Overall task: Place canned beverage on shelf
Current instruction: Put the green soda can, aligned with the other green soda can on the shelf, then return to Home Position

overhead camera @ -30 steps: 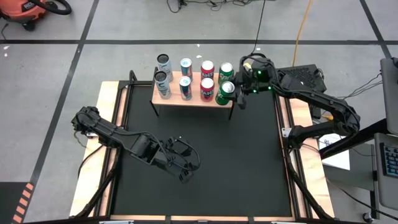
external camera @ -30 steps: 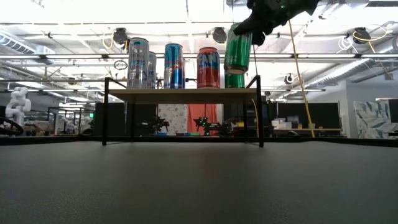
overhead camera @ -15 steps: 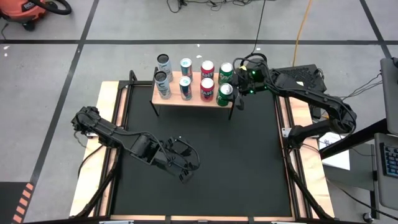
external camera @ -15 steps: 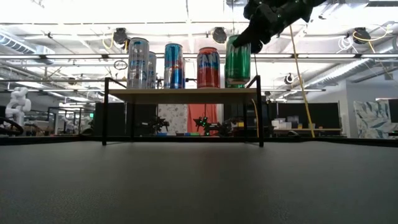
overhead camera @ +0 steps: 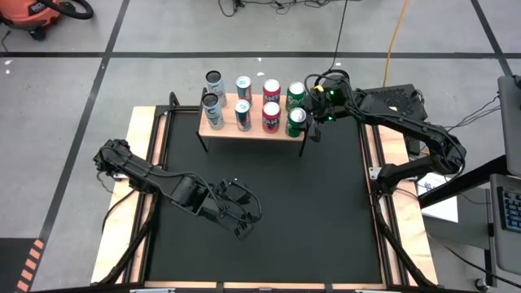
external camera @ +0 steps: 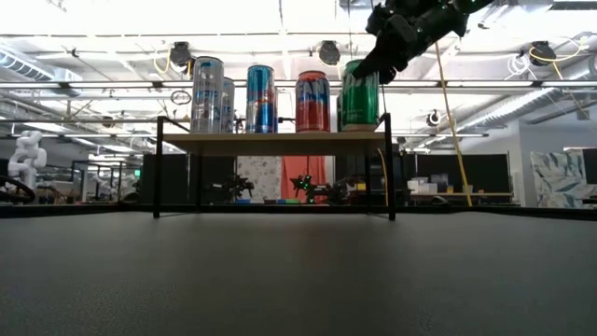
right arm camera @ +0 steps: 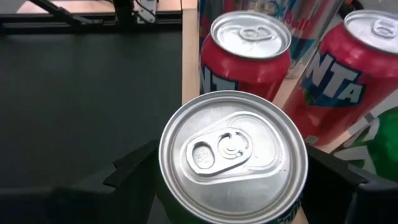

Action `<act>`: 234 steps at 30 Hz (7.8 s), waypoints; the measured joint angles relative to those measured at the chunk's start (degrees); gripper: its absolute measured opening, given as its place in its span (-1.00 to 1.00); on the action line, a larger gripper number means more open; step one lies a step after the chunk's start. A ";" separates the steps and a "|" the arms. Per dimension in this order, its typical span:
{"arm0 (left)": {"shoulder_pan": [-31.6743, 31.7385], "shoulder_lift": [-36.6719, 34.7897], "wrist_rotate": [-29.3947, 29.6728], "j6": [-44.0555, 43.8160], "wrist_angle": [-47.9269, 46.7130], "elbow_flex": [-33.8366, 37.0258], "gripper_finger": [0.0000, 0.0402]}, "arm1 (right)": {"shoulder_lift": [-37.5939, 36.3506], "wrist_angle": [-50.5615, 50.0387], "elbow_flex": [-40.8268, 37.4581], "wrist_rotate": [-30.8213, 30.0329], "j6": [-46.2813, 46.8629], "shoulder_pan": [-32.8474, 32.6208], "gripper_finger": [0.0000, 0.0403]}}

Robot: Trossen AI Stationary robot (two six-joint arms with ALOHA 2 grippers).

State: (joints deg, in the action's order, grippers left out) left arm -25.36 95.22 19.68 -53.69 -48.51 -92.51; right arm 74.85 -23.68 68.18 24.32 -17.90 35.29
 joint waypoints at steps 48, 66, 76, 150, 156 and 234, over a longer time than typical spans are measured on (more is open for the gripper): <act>-0.27 0.00 0.02 -1.53 0.07 0.00 0.49 | 1.86 -0.78 0.13 -0.47 0.22 0.70 0.56; -0.27 0.00 0.01 -1.49 -0.02 0.00 0.49 | 0.93 -2.04 -0.07 -1.84 3.74 0.76 0.76; -0.27 0.00 -0.04 -0.94 -0.08 0.00 0.49 | -4.80 -3.75 -0.04 -4.51 6.88 2.72 0.76; 0.85 0.00 3.04 0.66 -0.02 0.00 0.49 | -6.51 -12.35 -0.04 -10.18 23.18 -6.71 -1.00; 0.85 0.00 3.04 1.62 -0.02 0.00 0.49 | -6.51 -12.34 -0.04 -13.75 21.90 -6.71 -1.00; 7.65 -26.49 -3.13 43.96 15.32 14.82 -0.97 | -51.22 -13.66 -9.72 6.51 21.58 -6.32 -1.00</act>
State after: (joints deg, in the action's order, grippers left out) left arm -17.71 68.73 16.55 -9.73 -33.19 -77.69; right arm 23.63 -37.34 58.46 30.83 3.68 28.97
